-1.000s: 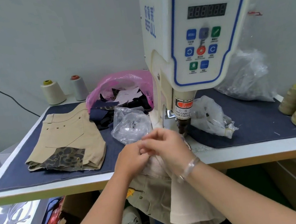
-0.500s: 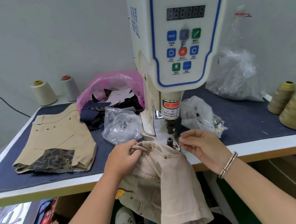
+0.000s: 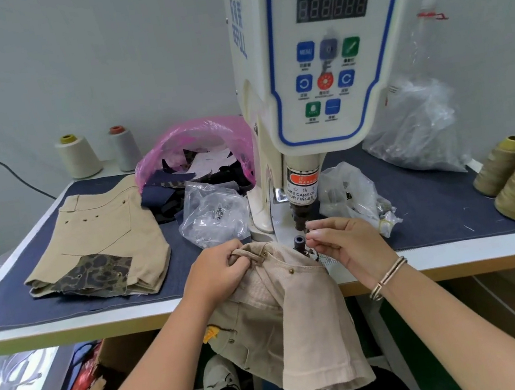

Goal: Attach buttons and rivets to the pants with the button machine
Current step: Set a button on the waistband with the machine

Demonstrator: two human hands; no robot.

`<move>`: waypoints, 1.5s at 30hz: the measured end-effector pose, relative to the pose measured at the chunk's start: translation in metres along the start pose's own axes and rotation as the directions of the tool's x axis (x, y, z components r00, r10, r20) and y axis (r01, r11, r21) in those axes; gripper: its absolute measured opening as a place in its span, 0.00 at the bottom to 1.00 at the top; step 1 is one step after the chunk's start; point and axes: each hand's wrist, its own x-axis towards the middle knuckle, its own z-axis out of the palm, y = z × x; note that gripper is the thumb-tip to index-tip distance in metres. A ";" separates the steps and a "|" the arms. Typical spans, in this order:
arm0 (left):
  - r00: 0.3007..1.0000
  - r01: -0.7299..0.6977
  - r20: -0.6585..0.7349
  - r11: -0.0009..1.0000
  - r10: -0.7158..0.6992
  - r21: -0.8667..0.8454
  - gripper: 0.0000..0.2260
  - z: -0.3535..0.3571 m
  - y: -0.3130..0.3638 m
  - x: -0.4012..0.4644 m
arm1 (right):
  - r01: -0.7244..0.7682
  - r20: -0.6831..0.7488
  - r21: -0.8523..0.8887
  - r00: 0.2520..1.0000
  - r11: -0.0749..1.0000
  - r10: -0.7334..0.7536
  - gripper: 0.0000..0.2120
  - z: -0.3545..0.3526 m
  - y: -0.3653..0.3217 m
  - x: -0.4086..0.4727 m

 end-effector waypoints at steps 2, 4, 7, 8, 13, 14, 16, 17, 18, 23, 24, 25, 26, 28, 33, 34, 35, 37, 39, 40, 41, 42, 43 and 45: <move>1.000 0.004 0.000 1.000 -0.004 0.000 0.08 0.000 0.000 0.000 | -0.019 0.009 0.066 1.000 0.998 0.019 0.07 -0.001 0.000 -0.001; 1.000 0.001 0.004 1.000 -0.001 0.002 0.07 0.000 -0.001 0.001 | -0.036 0.009 0.110 0.999 0.993 0.036 0.06 -0.001 0.000 -0.001; 1.000 -0.005 0.003 1.000 0.005 -0.005 0.07 0.000 -0.001 0.000 | -0.053 -0.011 0.115 0.998 0.992 0.055 0.05 -0.001 0.001 0.001; 1.000 -0.005 0.001 1.000 0.005 -0.006 0.07 0.000 -0.001 0.000 | -0.054 -0.017 0.107 0.998 0.993 0.056 0.05 -0.001 0.002 0.001; 1.000 -0.006 0.003 1.000 0.006 -0.008 0.08 0.000 -0.001 0.000 | -0.038 -0.003 0.056 0.999 0.998 0.038 0.07 -0.005 0.003 0.004; 1.000 -0.006 0.004 1.000 0.006 -0.009 0.08 0.000 -0.001 0.000 | -0.035 0.010 0.038 0.999 0.999 0.035 0.07 -0.006 0.003 0.005; 1.000 -0.003 0.005 1.000 0.003 -0.008 0.08 0.000 0.000 0.001 | -0.026 0.044 -0.007 0.999 1.000 0.026 0.10 -0.009 0.002 0.005; 1.000 -0.001 0.005 1.000 0.001 -0.006 0.08 0.000 0.000 0.001 | -0.020 0.058 -0.027 0.998 0.999 0.021 0.11 -0.011 0.002 0.005; 1.000 0.002 0.004 1.000 -0.002 -0.004 0.08 0.000 0.000 0.001 | -0.014 0.067 -0.041 0.998 0.999 0.017 0.11 -0.012 0.001 0.005; 1.000 0.001 0.005 1.000 -0.001 -0.004 0.09 0.000 -0.001 0.001 | 0.021 0.033 -0.092 0.999 0.996 -0.018 0.06 -0.010 -0.005 0.006; 1.000 0.000 0.005 1.000 0.000 -0.003 0.08 0.000 -0.001 0.001 | 0.048 0.029 -0.148 0.999 0.988 -0.044 0.07 -0.008 -0.005 0.006; 1.000 -0.002 0.004 1.000 0.002 -0.001 0.08 0.000 -0.001 0.001 | 0.080 0.029 -0.221 0.997 0.972 -0.075 0.08 -0.006 -0.005 0.006; 1.000 -0.005 0.005 1.000 0.005 0.001 0.08 0.000 -0.001 0.001 | 0.112 0.034 -0.293 0.994 0.949 -0.107 0.09 -0.003 -0.004 0.007; 1.000 -0.008 0.004 1.000 0.008 0.001 0.08 0.000 0.000 0.000 | 0.168 0.062 -0.388 0.986 0.906 -0.156 0.12 0.002 -0.003 0.006; 1.000 -0.004 0.002 1.000 0.004 -0.017 0.07 0.000 0.001 -0.001 | 0.290 0.168 -0.504 0.957 0.814 -0.237 0.11 0.003 -0.007 0.008; 1.000 -0.004 0.002 1.000 0.004 -0.020 0.07 0.000 0.001 -0.001 | 0.316 0.186 -0.543 0.949 0.778 -0.255 0.11 0.002 -0.007 0.009; 1.000 -0.003 0.001 1.000 0.003 -0.023 0.07 0.000 0.000 -0.001 | 0.340 0.205 -0.575 0.940 0.744 -0.271 0.12 0.002 -0.008 0.009; 1.000 0.001 -0.002 1.000 -0.001 -0.019 0.08 0.001 0.000 0.000 | 0.382 0.240 -0.604 0.924 0.700 -0.297 0.11 0.002 -0.008 0.009; 1.000 0.001 -0.002 1.000 -0.001 -0.012 0.08 0.000 -0.001 0.000 | 0.403 0.254 -0.619 0.915 0.674 -0.314 0.07 0.003 -0.006 0.010; 1.000 0.001 -0.002 1.000 -0.001 -0.012 0.08 0.000 -0.001 0.000 | 0.409 0.259 -0.627 0.912 0.663 -0.317 0.05 0.003 -0.005 0.010; 1.000 0.001 -0.002 1.000 -0.001 -0.013 0.08 0.000 -0.001 0.000 | 0.418 0.270 -0.636 0.908 0.649 -0.320 0.03 0.003 -0.005 0.010; 1.000 0.000 -0.003 1.000 0.000 -0.016 0.08 0.000 -0.001 0.000 | 0.433 0.284 -0.650 0.901 0.625 -0.328 0.03 0.003 -0.005 0.010; 1.000 -0.001 -0.004 1.000 0.001 -0.018 0.08 0.000 -0.001 0.000 | 0.446 0.299 -0.663 0.894 0.602 -0.333 0.04 0.004 -0.005 0.010; 1.000 -0.002 -0.002 1.000 0.002 -0.015 0.08 0.000 0.000 0.000 | 0.469 0.320 -0.682 0.881 0.562 -0.348 0.04 0.004 -0.008 0.007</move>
